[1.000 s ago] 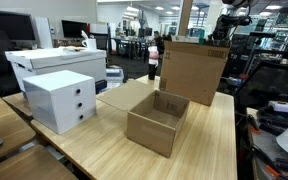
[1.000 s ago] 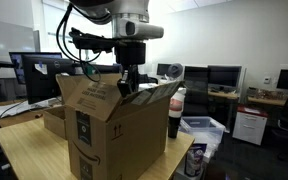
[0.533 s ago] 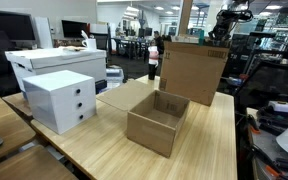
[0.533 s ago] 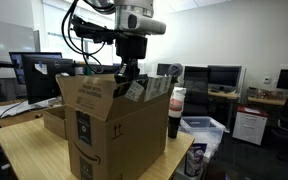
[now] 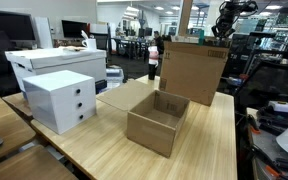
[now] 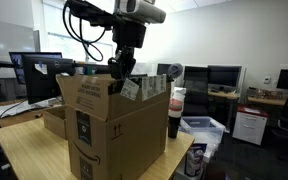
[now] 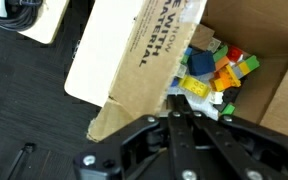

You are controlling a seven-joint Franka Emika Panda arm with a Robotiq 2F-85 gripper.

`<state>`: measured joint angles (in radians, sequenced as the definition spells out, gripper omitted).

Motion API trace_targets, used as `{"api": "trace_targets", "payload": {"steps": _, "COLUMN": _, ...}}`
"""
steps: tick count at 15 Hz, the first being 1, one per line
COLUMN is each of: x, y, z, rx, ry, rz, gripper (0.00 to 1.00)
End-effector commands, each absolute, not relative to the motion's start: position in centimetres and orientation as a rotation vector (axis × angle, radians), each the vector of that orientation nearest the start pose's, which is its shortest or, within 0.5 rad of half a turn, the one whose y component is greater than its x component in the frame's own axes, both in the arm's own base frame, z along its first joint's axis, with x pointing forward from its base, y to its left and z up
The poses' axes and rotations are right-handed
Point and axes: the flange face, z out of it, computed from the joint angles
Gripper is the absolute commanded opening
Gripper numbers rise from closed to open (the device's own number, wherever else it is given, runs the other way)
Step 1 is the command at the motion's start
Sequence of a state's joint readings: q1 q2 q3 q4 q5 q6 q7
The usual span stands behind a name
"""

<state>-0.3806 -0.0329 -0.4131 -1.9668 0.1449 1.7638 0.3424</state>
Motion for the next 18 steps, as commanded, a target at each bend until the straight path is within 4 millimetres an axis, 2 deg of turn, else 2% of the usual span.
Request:
{"api": "trace_targets", "payload": {"steps": 1, "x": 37.1, "y": -36.9, "z": 47.4, "rx": -2.417, "ry": 1.626, "rz": 0.319, "gripper": 0.04}}
{"api": "trace_targets", "payload": {"steps": 5, "x": 36.5, "y": -36.2, "z": 47.5, "rx": -2.406, "ry": 1.604, "rz": 0.431, "gripper": 0.04}}
{"api": "trace_targets", "payload": {"steps": 9, "x": 36.2, "y": -36.0, "z": 48.1, "rx": -2.408, "ry": 1.627, "rz": 0.470, "gripper": 0.04}}
{"api": "trace_targets", "payload": {"steps": 13, "x": 36.3, "y": -36.6, "z": 49.0, "rx": -2.453, "ry": 1.713, "rz": 0.383, "gripper": 0.04}}
{"api": "trace_targets", "payload": {"steps": 18, "x": 37.1, "y": -37.0, "z": 49.0, "rx": -2.546, "ry": 1.751, "rz": 0.293, "gripper": 0.04}}
